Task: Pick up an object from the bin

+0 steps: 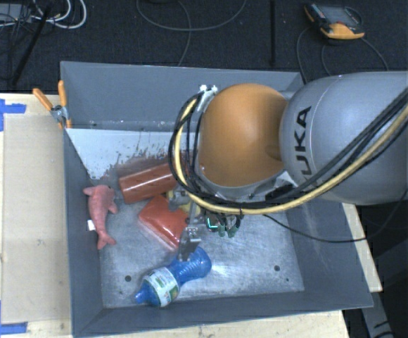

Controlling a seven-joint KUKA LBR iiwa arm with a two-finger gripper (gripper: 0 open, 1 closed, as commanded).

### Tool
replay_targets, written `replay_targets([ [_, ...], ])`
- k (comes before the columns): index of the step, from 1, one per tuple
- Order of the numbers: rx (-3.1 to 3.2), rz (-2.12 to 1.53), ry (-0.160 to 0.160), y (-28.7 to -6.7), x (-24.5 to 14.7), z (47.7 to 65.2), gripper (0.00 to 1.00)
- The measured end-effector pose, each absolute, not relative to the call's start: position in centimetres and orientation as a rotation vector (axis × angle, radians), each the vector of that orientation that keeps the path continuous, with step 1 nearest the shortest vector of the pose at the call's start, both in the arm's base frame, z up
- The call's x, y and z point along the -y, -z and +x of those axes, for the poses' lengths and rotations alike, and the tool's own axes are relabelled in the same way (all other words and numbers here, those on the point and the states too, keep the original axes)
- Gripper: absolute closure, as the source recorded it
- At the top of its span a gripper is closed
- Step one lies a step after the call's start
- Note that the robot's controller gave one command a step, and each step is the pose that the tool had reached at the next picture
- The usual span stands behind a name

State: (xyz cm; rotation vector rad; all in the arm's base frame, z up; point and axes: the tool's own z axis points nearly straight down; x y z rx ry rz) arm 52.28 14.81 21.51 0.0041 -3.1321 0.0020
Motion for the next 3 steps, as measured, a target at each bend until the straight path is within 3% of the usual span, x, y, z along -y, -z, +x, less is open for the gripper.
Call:
replay_targets([
  [1, 3.140, -0.002, 0.000, -21.9, -14.7, 52.5, 0.00],
  [2, 3.133, 0.229, 0.000, -16.7, -13.5, 51.0, 0.00],
  [3, 3.117, 0.341, -0.003, -15.9, -11.0, 48.0, 0.00],
])
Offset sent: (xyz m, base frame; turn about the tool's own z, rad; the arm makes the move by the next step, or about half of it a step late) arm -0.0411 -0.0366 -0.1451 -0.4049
